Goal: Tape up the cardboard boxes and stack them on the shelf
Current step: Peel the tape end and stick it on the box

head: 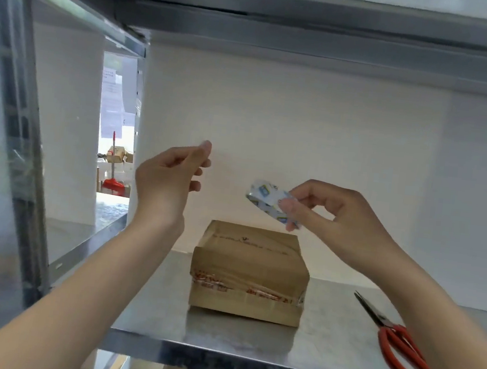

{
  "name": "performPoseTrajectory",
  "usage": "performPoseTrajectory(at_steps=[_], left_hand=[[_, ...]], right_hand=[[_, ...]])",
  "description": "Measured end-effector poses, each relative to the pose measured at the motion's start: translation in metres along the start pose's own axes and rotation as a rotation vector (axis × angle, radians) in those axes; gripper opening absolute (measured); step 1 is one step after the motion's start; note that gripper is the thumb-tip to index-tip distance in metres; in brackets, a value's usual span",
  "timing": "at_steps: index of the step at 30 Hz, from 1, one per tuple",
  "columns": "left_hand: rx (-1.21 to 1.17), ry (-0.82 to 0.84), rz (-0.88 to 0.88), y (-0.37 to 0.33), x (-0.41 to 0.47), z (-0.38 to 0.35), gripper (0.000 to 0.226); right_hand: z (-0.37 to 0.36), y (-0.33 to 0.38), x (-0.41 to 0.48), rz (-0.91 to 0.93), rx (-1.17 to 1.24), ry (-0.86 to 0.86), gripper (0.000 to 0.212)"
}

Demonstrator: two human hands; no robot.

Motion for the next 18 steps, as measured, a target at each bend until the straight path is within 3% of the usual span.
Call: performPoseTrajectory(at_steps=[5, 10, 18], left_hand=[[0.021, -0.006, 0.116, 0.028, -0.010, 0.023, 0.010], [-0.027, -0.131, 0.232, 0.046, -0.011, 0.062, 0.010], [0.002, -0.034, 0.485, 0.075, -0.010, 0.084, 0.013]], right_hand=[[0.025, -0.012, 0.012, -0.179, 0.113, -0.068, 0.064], [0.049, -0.048, 0.007, -0.264, 0.071, -0.202, 0.052], [0.033, -0.093, 0.002, -0.336, -0.067, -0.117, 0.055]])
Point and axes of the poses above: each hand's wrist, its own x-axis towards the middle knuckle, its own z-axis out of the back of the hand, y = z × x, the point moved 1 cm from there along x, towards the middle knuckle, and after that the axes turned 2 degrees about y, right-handed, at the moved point
